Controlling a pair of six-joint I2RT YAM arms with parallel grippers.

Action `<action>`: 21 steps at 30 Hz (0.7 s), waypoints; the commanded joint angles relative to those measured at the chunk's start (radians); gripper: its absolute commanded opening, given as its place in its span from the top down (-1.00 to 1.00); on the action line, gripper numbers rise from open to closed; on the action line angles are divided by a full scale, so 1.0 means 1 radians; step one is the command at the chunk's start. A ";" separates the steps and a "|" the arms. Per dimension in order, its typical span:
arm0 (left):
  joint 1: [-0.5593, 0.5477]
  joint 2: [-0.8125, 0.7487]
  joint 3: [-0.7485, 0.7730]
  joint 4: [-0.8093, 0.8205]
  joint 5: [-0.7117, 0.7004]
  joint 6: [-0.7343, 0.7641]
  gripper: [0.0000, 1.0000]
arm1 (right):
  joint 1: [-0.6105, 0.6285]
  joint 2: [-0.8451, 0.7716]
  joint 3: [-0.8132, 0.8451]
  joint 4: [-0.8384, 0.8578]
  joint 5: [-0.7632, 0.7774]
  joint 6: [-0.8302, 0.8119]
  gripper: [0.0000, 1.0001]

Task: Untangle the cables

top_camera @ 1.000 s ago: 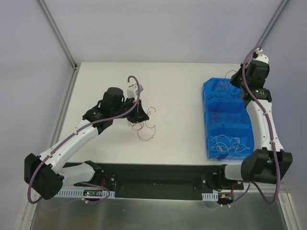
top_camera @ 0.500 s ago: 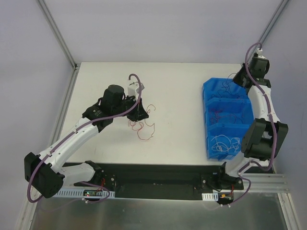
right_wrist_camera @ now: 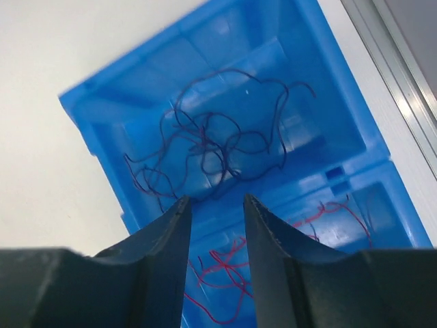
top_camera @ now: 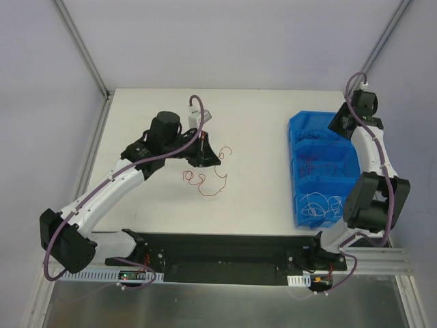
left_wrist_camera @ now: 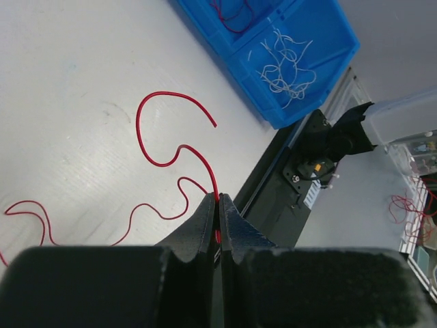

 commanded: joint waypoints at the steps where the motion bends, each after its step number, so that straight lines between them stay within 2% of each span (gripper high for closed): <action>1: -0.006 0.041 0.056 0.073 0.122 -0.097 1.00 | 0.087 -0.177 -0.100 0.018 0.036 -0.049 0.17; 5: 0.003 0.037 0.028 0.076 0.030 -0.102 1.00 | 0.238 -0.293 -0.212 0.082 -0.039 -0.087 0.06; 10: 0.104 0.024 -0.047 0.073 -0.047 -0.117 1.00 | 0.436 -0.346 -0.335 0.154 -0.286 0.013 0.01; 15: 0.250 0.085 -0.142 0.079 -0.135 -0.165 1.00 | 0.657 -0.314 -0.406 0.226 -0.364 0.048 -0.08; 21: 0.276 0.190 -0.245 0.153 -0.217 -0.249 1.00 | 0.862 -0.213 -0.410 0.319 -0.438 0.074 -0.28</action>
